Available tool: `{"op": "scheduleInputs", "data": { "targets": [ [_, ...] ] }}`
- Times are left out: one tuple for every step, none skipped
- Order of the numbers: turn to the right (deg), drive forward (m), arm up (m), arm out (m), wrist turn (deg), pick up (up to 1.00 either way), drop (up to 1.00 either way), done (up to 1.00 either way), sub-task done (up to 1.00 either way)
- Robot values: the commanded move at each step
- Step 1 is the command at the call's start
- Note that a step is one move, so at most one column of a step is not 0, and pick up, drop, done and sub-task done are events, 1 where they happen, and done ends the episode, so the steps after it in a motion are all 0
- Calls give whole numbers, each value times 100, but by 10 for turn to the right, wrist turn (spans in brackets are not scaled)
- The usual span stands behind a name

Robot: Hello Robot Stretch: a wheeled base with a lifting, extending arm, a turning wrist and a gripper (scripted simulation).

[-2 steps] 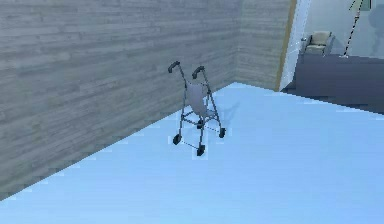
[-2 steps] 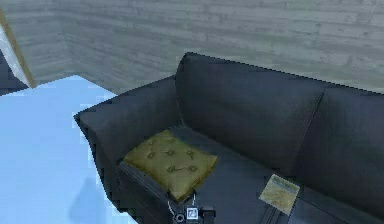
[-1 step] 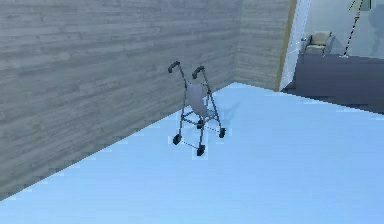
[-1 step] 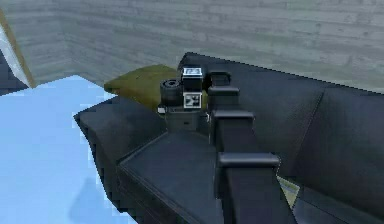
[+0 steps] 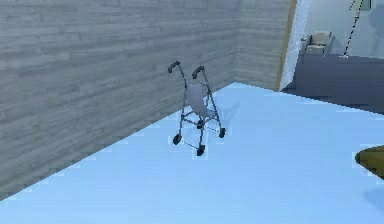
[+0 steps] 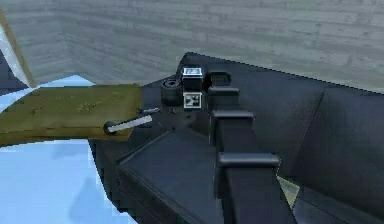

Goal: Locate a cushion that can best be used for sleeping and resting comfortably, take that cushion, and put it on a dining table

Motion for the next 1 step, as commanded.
{"op": "scheduleInputs", "data": {
  "targets": [
    [0, 0, 0, 0, -450, 0, 0, 0, 0]
  ]
}}
